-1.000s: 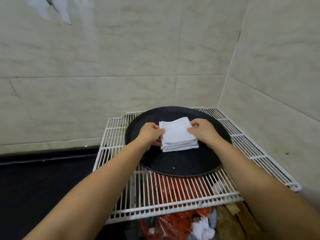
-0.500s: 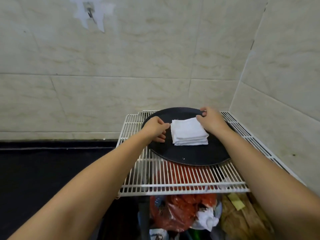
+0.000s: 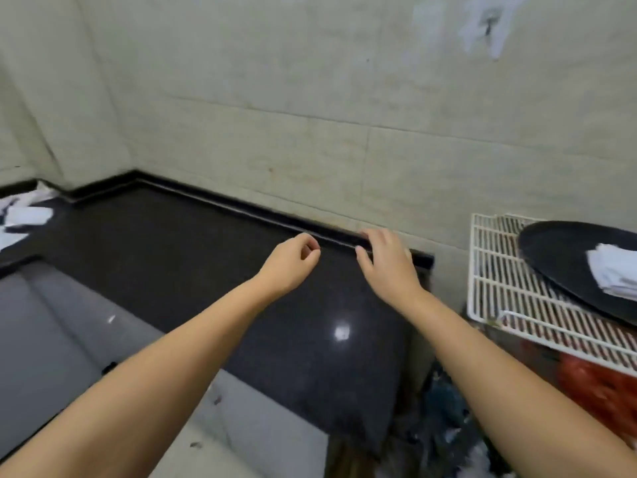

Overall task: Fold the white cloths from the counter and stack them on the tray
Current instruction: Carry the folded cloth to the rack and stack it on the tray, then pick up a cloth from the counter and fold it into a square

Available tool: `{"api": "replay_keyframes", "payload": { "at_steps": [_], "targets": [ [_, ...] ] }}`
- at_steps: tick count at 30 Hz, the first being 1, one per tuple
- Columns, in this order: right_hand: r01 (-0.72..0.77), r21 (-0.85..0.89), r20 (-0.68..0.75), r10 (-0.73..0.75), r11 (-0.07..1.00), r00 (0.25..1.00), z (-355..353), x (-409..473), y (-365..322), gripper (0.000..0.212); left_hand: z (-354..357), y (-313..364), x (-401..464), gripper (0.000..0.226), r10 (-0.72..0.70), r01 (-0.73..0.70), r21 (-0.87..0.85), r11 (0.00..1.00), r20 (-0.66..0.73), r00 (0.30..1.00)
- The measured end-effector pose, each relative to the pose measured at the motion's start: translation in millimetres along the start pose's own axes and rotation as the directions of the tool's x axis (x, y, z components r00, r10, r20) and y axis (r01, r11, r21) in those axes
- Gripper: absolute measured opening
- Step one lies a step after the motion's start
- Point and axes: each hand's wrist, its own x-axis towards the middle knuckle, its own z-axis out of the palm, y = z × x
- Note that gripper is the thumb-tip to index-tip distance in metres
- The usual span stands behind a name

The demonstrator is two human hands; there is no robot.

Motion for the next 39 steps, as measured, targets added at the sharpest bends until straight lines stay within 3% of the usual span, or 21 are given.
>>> {"api": "replay_keyframes", "payload": {
  "at_steps": [6,14,28,35,39],
  "targets": [
    [0.201,-0.024,0.312,-0.183,0.979,0.932,132,-26,-132,0.041,-83,-158,-84,0.016,-0.196,0.192,0.294,0.936,-0.016,0.980],
    [0.320,0.062,0.533,-0.303,0.945,0.790,254,-25,-248,0.040,-144,-299,-149,0.022,-0.497,0.512,0.227,0.829,-0.121,0.859],
    [0.473,0.190,0.636,-0.475,0.860,0.608,423,107,-375,0.038,-235,-468,-68,0.022,-0.680,0.702,0.175,0.691,-0.172,0.713],
    [0.488,0.251,0.652,-0.519,0.836,0.553,488,174,-439,0.040,-283,-542,-28,0.023,-0.720,0.744,0.126,0.657,-0.188,0.668],
    [0.499,0.259,0.647,-0.532,0.827,0.546,536,210,-482,0.040,-316,-602,0,0.023,-0.714,0.737,0.137,0.662,-0.184,0.676]
  ]
}}
